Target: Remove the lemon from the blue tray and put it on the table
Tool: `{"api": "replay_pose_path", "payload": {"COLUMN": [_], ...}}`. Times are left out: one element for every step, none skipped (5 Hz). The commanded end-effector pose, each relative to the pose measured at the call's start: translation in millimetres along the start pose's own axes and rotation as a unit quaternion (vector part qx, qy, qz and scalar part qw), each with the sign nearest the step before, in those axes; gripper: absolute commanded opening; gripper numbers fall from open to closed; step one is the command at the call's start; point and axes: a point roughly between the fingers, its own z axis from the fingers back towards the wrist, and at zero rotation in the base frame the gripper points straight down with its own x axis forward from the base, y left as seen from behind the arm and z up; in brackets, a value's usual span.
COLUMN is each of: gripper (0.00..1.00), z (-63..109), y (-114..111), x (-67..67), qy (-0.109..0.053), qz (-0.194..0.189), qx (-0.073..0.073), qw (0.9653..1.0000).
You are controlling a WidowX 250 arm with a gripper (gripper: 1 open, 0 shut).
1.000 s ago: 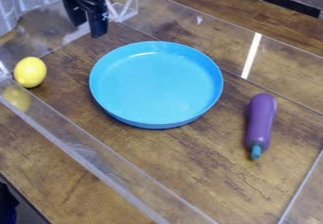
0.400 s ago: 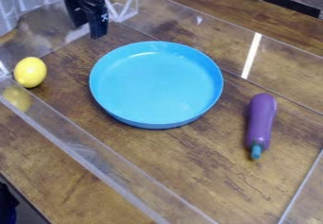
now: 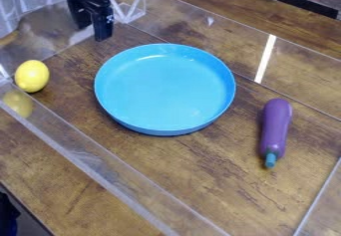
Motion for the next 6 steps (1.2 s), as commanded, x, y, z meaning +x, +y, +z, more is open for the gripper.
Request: {"api": "replay_pose_path", "payload": {"gripper": [1.00, 1.00, 1.00, 1.00, 1.00, 1.00], "z": [25.4, 28.2, 31.6, 35.1, 35.4, 32.3], "y": [3, 1, -1, -3, 3, 7], "x": [12.5, 13.6, 14.5, 15.8, 16.3, 16.9], "qy": [-0.025, -0.023, -0.023, -0.023, -0.021, -0.017], "qz": [-0.007, -0.007, -0.007, -0.008, -0.018, -0.029], "qx": [0.022, 0.023, 0.023, 0.023, 0.025, 0.028], "qw": [0.9994, 0.9994, 0.9994, 0.9994, 0.9993, 0.9990]}}
